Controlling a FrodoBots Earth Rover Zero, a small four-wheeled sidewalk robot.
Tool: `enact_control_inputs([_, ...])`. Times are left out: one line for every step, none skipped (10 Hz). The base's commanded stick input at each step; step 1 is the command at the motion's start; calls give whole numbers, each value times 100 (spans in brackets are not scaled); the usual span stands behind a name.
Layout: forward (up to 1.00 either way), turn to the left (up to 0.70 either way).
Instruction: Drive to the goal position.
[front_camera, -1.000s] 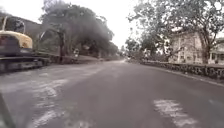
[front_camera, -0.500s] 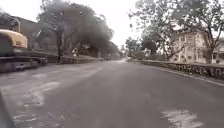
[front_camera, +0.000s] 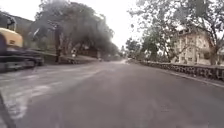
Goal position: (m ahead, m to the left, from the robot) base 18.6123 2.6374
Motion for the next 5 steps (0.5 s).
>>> enact_control_inputs([70, 0])
enact_control_inputs([70, 0])
enact_control_inputs([70, 0])
enact_control_inputs([70, 0])
enact_control_inputs([70, 0])
